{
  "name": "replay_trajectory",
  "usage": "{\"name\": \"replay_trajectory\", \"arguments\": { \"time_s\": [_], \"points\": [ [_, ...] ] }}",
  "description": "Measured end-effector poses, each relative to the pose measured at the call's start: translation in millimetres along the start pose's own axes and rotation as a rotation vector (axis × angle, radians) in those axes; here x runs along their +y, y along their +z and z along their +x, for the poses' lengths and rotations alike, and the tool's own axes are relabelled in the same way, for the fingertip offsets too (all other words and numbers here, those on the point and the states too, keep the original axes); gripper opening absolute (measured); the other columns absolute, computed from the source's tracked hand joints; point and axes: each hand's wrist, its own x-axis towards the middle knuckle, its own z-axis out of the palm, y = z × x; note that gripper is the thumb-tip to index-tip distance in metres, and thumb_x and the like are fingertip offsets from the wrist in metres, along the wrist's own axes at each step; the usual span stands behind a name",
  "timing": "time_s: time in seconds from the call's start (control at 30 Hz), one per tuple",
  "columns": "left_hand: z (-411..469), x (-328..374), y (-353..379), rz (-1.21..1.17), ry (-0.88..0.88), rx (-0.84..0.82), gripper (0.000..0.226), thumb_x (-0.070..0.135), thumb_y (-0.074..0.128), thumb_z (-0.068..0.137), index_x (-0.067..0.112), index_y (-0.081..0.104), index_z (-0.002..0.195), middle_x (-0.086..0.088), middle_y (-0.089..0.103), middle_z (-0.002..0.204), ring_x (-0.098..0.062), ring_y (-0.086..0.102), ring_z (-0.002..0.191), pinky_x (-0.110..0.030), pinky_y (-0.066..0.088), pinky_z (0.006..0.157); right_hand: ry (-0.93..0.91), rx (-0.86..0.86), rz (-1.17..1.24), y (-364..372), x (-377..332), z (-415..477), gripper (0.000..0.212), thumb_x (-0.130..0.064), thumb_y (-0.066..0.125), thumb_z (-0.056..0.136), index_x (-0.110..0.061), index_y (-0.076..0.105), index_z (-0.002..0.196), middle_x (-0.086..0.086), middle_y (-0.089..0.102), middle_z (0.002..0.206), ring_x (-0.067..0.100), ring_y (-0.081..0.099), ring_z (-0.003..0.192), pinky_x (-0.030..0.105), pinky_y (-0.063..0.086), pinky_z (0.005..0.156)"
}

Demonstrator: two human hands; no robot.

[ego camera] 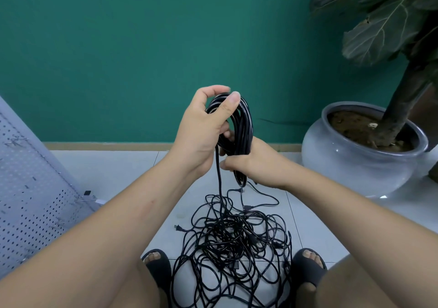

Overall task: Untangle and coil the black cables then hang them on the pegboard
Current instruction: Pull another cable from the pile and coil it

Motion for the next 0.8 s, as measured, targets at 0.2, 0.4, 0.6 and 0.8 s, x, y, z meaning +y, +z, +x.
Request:
{"name": "replay_trajectory", "arguments": {
  "time_s": [0.2,0.4,0.6,0.8],
  "points": [
    [6,1,5,-0.048,-0.019,0.015,0.029,0.024,0.078,0.099,0.015,0.061,0.121,0.001,0.054,0.081,-0.014,0.03,0.053,-0.027,0.033,0.048,-0.026,-0.064,0.201,7,-6,0,0.033,0.005,0.06,0.08,-0.022,0.062,0.062,-0.005,0.057,0.066,0.011,0.051,0.065,0.029,0.045,0.065],
    [13,9,3,-0.034,-0.013,-0.011,0.036,0.025,0.076,0.1,0.012,0.056,0.127,0.009,0.056,0.075,-0.011,0.032,0.052,-0.025,0.034,0.049,-0.013,-0.051,0.243,13,-6,5,0.019,-0.007,0.056,0.066,0.005,0.047,0.077,0.016,0.049,0.078,0.028,0.055,0.069,0.074,0.055,0.078],
    [10,2,2,0.029,0.003,-0.099,0.049,0.053,0.053,0.109,0.012,0.055,0.134,-0.004,0.067,0.094,-0.016,0.062,0.083,-0.033,0.055,0.08,0.021,0.051,0.16,-2,0,3,0.014,-0.015,0.059,0.065,-0.005,0.051,0.071,0.01,0.052,0.07,0.022,0.06,0.062,0.052,0.047,0.065],
    [5,-31,-5,0.222,-0.156,-0.206,0.028,0.025,0.049,0.108,0.017,0.058,0.133,-0.001,0.08,0.109,-0.017,0.075,0.108,-0.041,0.054,0.098,0.01,0.26,0.269,-32,3,2,0.017,-0.015,0.058,0.063,-0.008,0.058,0.079,0.016,0.055,0.068,0.03,0.057,0.066,0.053,0.039,0.064]
  ]
}}
